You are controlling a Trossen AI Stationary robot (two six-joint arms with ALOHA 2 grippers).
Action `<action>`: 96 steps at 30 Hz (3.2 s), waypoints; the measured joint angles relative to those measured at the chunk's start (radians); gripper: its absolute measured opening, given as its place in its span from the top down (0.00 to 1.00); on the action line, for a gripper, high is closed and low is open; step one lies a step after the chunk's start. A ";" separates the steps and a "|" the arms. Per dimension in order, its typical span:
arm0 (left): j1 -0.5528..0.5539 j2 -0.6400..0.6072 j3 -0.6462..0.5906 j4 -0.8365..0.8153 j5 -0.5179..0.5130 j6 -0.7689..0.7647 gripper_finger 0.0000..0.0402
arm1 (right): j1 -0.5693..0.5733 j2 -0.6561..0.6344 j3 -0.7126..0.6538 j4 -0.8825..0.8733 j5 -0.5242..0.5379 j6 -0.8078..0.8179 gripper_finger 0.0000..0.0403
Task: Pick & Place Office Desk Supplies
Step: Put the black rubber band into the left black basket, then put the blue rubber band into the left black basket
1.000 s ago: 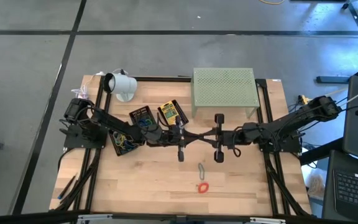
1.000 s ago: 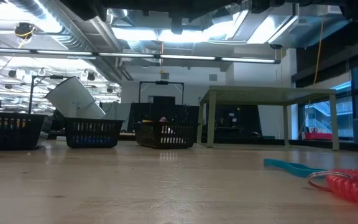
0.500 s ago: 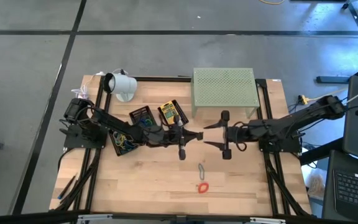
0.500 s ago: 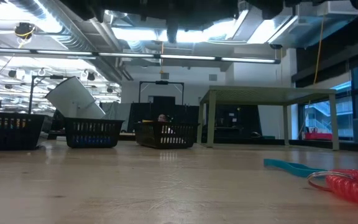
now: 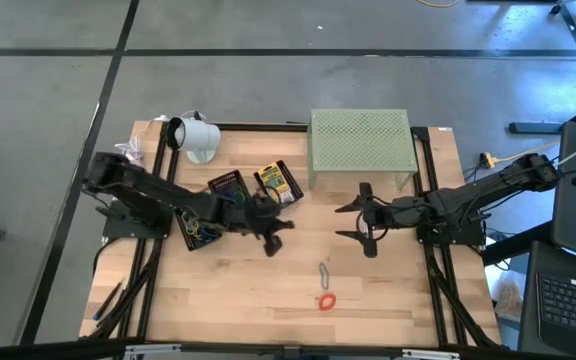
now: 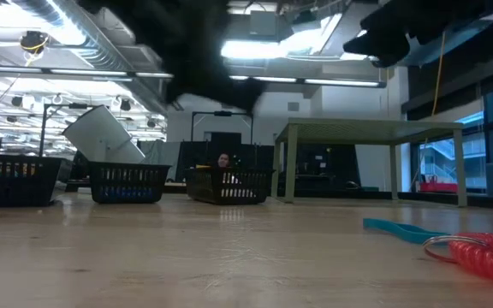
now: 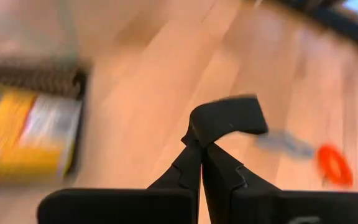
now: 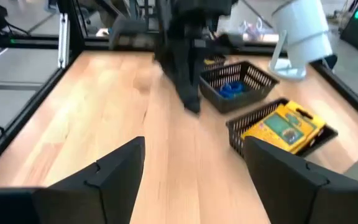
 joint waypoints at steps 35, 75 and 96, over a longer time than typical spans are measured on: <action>-0.152 -0.143 0.000 -1.225 0.130 -0.816 0.99 | 0.000 0.000 0.000 -0.076 -0.015 0.059 0.39; -0.094 -0.087 0.160 -1.096 0.216 -0.647 0.75 | 0.058 0.352 0.000 -0.009 -0.257 0.078 0.39; -0.140 -0.087 0.205 -0.435 0.088 -0.290 0.75 | 0.068 0.700 0.000 0.318 -0.273 -0.073 0.39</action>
